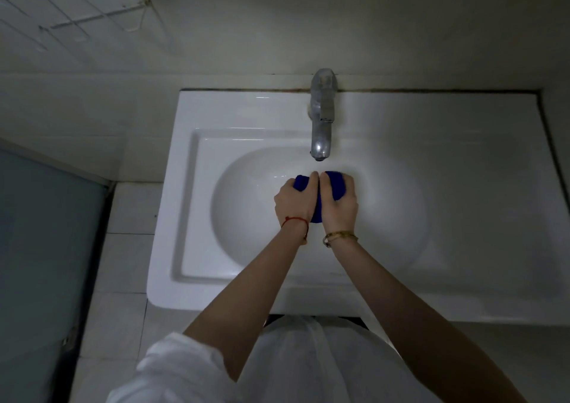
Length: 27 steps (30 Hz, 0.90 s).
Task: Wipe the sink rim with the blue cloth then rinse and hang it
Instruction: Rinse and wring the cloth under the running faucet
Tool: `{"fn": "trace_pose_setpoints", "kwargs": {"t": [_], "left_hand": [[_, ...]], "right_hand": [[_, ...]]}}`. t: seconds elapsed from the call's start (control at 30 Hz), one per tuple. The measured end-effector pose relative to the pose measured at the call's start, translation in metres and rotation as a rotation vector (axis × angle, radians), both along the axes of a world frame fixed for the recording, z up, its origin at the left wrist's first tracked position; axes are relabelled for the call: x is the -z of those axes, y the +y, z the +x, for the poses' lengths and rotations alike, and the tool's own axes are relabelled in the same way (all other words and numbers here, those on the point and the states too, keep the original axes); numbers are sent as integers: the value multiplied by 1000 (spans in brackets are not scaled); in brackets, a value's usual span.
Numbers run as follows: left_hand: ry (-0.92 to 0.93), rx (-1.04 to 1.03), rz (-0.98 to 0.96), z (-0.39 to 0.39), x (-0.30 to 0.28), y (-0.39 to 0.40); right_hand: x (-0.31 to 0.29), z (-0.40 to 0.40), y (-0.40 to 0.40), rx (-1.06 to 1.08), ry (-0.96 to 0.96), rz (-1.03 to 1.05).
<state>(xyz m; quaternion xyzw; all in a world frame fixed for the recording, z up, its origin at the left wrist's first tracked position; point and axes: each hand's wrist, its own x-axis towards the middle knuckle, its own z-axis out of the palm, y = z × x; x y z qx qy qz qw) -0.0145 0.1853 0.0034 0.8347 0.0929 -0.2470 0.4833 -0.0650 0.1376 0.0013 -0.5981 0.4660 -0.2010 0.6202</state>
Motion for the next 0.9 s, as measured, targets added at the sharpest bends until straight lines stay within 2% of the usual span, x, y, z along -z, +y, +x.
{"fn": "trace_pose_setpoints", "kwargs": {"t": [0.17,0.33,0.5,0.63,0.73,0.9], "left_hand": [[112,20,-47,9,-3,2],[-76,-73,-153,-2,-1,0],[-203,-98,-200,-7,-1,-2],[-207,-171,-204,-5,2,-3],[-136,-230,-231,1,2,-4],[-86,-254,-226,11,7,-6]], "right_hand": [[-3,1,-9,-51,-20,44],[-4,9,-14,-40,114,66],[-5,12,-11,-72,274,-191],[-9,16,-3,-201,286,-319],[-8,22,1,-212,290,-298],[-1,31,0,-156,158,-241]]}}
